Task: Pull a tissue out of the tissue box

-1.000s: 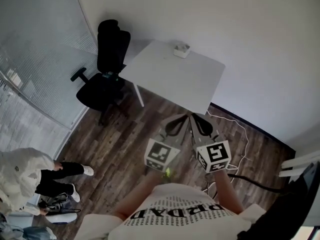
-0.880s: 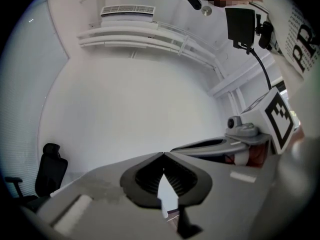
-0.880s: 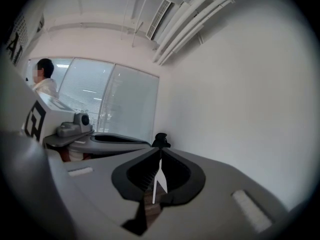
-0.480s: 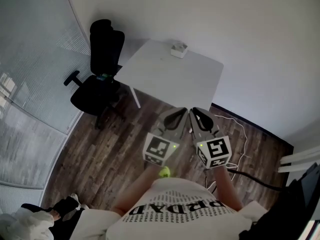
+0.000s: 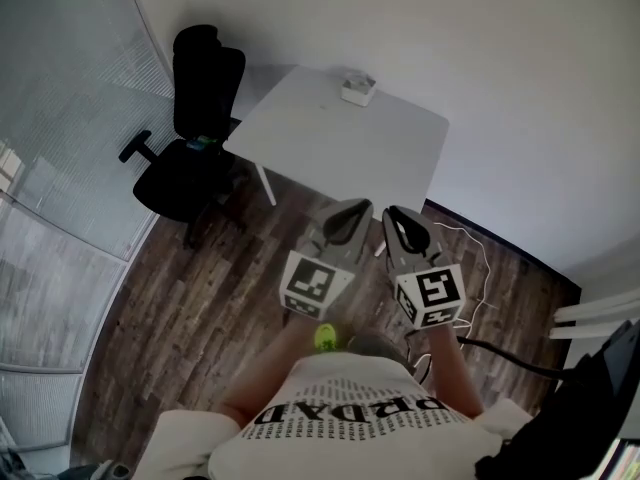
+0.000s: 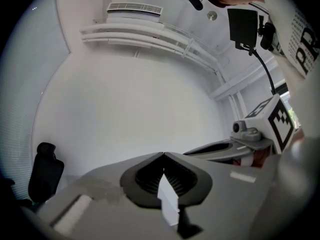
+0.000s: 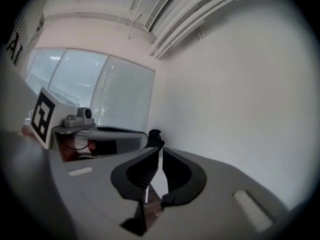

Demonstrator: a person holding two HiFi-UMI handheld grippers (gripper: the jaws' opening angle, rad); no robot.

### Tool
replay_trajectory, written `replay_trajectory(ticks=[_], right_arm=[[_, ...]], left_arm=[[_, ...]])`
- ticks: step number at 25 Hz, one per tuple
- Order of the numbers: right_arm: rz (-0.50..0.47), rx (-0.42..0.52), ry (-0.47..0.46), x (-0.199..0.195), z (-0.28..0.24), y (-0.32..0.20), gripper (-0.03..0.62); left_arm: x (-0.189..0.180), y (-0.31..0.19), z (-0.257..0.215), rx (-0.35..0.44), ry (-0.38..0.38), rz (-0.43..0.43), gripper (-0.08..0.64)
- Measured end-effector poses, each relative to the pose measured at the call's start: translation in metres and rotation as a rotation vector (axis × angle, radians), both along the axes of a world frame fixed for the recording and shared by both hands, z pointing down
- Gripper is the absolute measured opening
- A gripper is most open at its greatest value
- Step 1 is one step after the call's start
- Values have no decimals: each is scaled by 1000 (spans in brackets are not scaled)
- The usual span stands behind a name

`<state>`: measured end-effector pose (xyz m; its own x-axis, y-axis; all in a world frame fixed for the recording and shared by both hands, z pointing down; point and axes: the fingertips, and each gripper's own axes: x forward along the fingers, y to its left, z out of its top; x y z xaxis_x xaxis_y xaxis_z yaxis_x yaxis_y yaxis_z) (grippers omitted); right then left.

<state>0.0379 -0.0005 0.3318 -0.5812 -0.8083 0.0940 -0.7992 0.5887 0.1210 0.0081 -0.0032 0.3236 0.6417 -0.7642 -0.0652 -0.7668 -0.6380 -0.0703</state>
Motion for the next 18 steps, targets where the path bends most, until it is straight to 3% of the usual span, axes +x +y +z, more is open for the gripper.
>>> replay_trajectory(ticks=[18], right_arm=[[-74, -27, 4, 28, 3, -87, 31]], left_arm=[[25, -78, 8, -49, -2, -61, -8]])
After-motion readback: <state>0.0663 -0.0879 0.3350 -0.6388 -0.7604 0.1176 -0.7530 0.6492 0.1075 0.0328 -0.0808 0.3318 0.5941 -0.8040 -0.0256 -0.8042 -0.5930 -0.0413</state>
